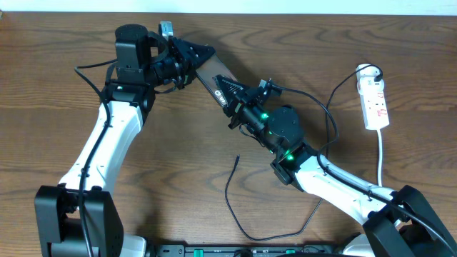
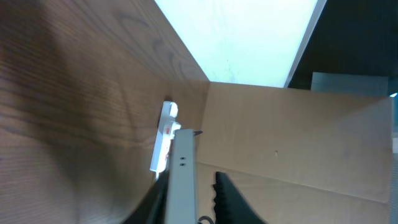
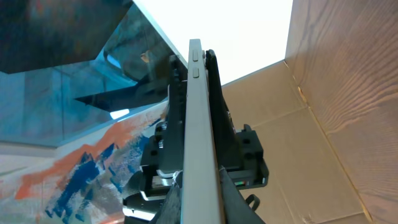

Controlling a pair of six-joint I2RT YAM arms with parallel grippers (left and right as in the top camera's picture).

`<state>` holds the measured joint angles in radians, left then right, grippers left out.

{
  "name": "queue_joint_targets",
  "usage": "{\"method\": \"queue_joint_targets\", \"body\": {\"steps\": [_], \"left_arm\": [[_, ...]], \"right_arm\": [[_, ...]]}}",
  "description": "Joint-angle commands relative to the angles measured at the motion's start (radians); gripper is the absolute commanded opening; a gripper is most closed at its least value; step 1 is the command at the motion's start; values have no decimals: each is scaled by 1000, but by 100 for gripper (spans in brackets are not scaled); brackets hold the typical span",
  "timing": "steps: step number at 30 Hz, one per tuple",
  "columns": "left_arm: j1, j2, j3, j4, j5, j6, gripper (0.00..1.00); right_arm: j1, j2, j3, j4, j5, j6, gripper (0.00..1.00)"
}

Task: Plug charger to phone and switch on socket
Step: 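Grasp the phone's top end with the left gripper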

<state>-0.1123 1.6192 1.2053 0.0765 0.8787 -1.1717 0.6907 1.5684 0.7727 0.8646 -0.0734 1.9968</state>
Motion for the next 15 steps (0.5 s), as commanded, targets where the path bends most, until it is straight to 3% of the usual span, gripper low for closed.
{"method": "queue_joint_targets", "body": {"steps": [1,5,15], "left_arm": [[-2,-22,-5,8,-2,19,13],[-2,-22,-5,8,-2,19,8],[-2,-22,-5,8,-2,19,7]], "right_arm": [[5,-3,14,6,-8,6,1],[5,-3,14,6,-8,6,1],[5,-3,14,-1,-8,6,1]]}}
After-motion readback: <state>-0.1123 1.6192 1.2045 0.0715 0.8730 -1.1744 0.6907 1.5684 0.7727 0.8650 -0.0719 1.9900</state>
